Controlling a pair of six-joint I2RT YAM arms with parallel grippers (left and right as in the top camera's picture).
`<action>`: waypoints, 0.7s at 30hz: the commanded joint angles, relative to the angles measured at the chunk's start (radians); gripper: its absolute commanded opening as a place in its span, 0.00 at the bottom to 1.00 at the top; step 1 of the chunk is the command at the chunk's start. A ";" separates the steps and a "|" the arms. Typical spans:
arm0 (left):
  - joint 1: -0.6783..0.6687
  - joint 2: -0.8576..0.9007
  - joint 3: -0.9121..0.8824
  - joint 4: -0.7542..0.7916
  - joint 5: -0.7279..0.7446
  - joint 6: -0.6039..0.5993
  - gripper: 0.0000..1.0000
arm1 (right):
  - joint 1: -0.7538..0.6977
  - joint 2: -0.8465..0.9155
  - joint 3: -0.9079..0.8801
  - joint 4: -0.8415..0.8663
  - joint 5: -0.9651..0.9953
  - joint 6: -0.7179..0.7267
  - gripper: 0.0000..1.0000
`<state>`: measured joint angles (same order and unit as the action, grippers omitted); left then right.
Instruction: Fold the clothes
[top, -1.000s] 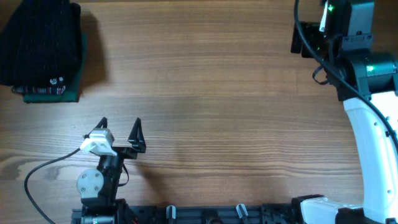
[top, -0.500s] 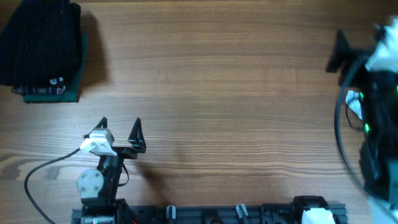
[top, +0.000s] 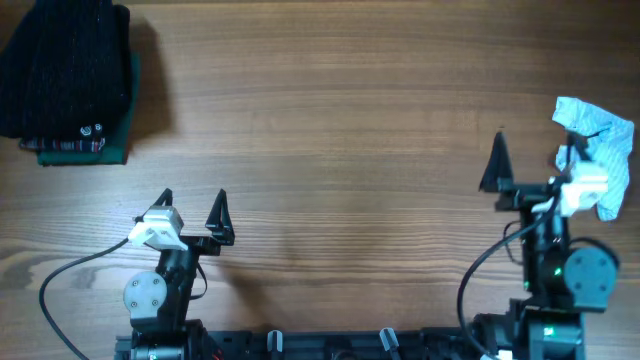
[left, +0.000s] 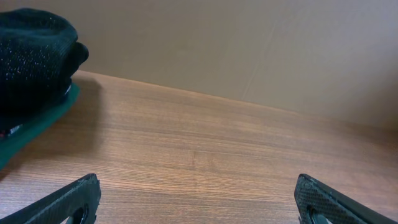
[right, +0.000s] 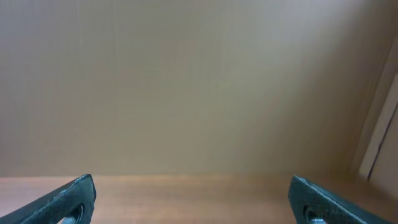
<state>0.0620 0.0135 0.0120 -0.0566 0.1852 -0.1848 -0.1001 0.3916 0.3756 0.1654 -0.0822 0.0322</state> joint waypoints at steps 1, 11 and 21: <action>0.008 -0.011 -0.006 -0.001 0.016 -0.005 1.00 | -0.004 -0.100 -0.111 0.006 -0.008 0.084 1.00; 0.008 -0.011 -0.006 -0.001 0.016 -0.005 1.00 | -0.001 -0.228 -0.296 0.000 -0.008 0.146 1.00; 0.008 -0.011 -0.006 -0.001 0.016 -0.005 1.00 | 0.032 -0.348 -0.371 -0.100 -0.075 -0.027 1.00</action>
<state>0.0624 0.0135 0.0120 -0.0566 0.1852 -0.1848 -0.0727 0.0887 0.0147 0.1017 -0.1261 0.0563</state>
